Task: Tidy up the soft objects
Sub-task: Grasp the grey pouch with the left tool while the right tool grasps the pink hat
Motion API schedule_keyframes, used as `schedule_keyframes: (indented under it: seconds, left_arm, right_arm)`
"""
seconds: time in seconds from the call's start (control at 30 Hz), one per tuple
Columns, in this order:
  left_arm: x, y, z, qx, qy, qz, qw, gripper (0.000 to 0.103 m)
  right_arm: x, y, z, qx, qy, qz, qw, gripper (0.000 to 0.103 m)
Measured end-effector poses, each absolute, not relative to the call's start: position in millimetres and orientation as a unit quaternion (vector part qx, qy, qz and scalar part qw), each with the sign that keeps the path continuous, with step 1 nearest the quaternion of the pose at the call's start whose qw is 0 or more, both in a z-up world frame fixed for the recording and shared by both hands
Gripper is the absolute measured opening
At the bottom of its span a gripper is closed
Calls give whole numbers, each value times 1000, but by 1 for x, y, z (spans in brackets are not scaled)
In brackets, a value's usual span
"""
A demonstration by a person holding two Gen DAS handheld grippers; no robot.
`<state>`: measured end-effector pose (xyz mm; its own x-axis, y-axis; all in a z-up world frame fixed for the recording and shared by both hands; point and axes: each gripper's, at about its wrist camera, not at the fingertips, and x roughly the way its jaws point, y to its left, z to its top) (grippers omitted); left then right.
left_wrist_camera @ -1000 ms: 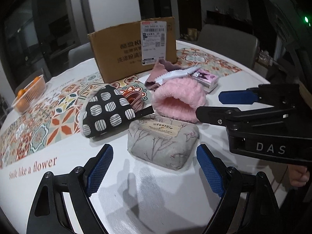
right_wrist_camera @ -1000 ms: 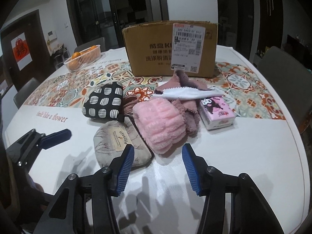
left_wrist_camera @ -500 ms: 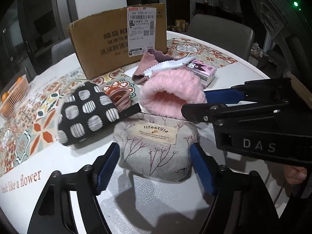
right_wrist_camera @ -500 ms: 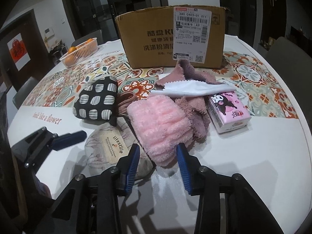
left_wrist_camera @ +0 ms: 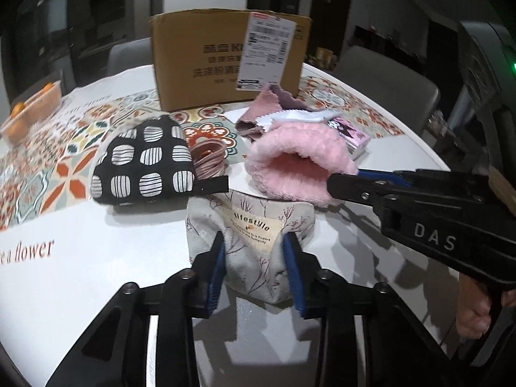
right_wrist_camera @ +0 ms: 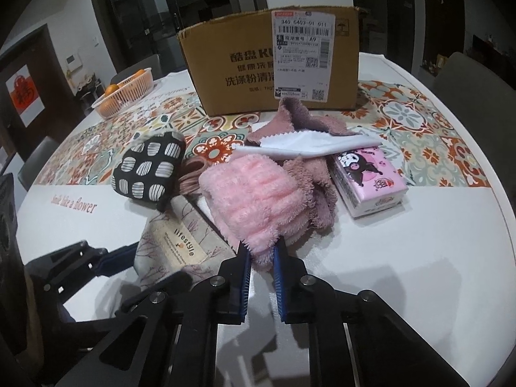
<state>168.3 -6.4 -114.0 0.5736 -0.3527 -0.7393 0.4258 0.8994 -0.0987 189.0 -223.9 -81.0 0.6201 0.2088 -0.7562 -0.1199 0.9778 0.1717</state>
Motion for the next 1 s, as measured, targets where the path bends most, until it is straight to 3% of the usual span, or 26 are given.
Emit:
schedule_keyframes:
  seconds: [0.3,0.33,0.57,1.0]
  left_arm:
    - [155,1,-105,7,404,-196,893,17]
    - [152,2,-104,8,402,-191,895,9]
    - [143,7,-100,-10,401,-174,899,9]
    - [126,17,-45,-38,333,-131,933,9]
  right_arm:
    - [176,-228,-64,60,404,90,908,14]
    - [174,-228,-63,59,402,91,909,14]
    - [160,-225,-56,54,393,99,913,13]
    - [141,-229,-19,50,337,98,935,13]
